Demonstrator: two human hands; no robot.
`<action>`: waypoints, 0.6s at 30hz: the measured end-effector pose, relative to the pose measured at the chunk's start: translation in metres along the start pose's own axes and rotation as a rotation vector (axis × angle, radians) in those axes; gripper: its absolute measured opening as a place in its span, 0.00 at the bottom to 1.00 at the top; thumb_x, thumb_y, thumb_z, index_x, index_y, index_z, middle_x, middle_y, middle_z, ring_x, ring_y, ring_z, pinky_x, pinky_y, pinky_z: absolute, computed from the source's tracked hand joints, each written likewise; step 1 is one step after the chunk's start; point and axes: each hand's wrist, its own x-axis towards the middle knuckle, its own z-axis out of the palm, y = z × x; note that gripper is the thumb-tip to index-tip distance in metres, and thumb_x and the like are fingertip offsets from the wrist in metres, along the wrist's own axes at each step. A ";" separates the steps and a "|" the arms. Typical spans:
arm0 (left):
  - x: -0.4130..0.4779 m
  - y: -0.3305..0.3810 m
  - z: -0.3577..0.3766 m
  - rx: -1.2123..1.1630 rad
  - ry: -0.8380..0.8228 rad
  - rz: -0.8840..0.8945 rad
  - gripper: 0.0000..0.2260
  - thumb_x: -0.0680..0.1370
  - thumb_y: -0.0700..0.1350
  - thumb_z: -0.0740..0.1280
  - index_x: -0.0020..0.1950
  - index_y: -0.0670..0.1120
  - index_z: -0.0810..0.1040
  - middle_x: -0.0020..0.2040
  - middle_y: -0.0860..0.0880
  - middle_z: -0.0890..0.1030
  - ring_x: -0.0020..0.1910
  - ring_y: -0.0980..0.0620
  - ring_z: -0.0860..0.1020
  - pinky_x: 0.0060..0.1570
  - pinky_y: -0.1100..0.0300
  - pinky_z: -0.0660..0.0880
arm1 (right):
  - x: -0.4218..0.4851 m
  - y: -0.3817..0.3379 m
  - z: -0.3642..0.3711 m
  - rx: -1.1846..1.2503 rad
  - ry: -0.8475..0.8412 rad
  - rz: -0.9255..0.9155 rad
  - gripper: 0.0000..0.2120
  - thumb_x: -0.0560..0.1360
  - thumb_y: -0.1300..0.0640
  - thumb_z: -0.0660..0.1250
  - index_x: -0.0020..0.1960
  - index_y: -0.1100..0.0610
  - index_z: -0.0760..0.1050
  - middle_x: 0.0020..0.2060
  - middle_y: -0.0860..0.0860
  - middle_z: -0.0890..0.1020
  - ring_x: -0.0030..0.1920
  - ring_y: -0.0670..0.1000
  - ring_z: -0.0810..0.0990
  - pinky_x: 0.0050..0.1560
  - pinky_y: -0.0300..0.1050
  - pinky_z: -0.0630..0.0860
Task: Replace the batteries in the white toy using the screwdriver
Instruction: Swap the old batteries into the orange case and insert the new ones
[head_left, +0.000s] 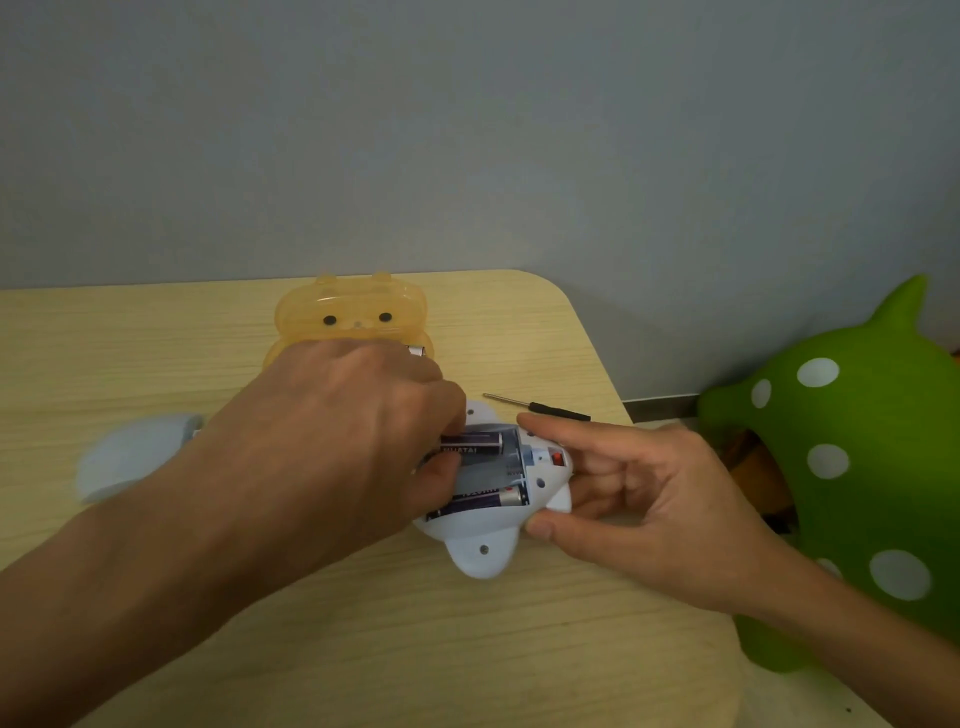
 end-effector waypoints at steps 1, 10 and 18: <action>0.000 0.000 -0.002 -0.019 0.022 -0.003 0.08 0.72 0.50 0.67 0.39 0.51 0.85 0.34 0.54 0.83 0.31 0.47 0.81 0.28 0.51 0.78 | 0.000 0.000 0.000 -0.002 0.000 0.000 0.31 0.69 0.67 0.80 0.70 0.52 0.78 0.54 0.47 0.90 0.49 0.51 0.91 0.51 0.44 0.86; 0.019 -0.072 0.009 -0.072 -0.011 -0.209 0.05 0.72 0.50 0.78 0.46 0.54 0.88 0.38 0.55 0.84 0.35 0.52 0.81 0.40 0.51 0.81 | 0.001 0.001 0.000 0.011 0.003 0.021 0.32 0.69 0.69 0.80 0.68 0.47 0.79 0.54 0.47 0.90 0.48 0.49 0.91 0.50 0.42 0.85; 0.029 -0.085 0.021 -0.085 -0.168 -0.283 0.09 0.75 0.55 0.75 0.52 0.55 0.89 0.37 0.67 0.71 0.37 0.62 0.73 0.38 0.59 0.71 | 0.001 0.000 0.000 0.024 0.000 0.027 0.31 0.69 0.67 0.80 0.68 0.47 0.79 0.54 0.48 0.90 0.48 0.49 0.90 0.50 0.43 0.85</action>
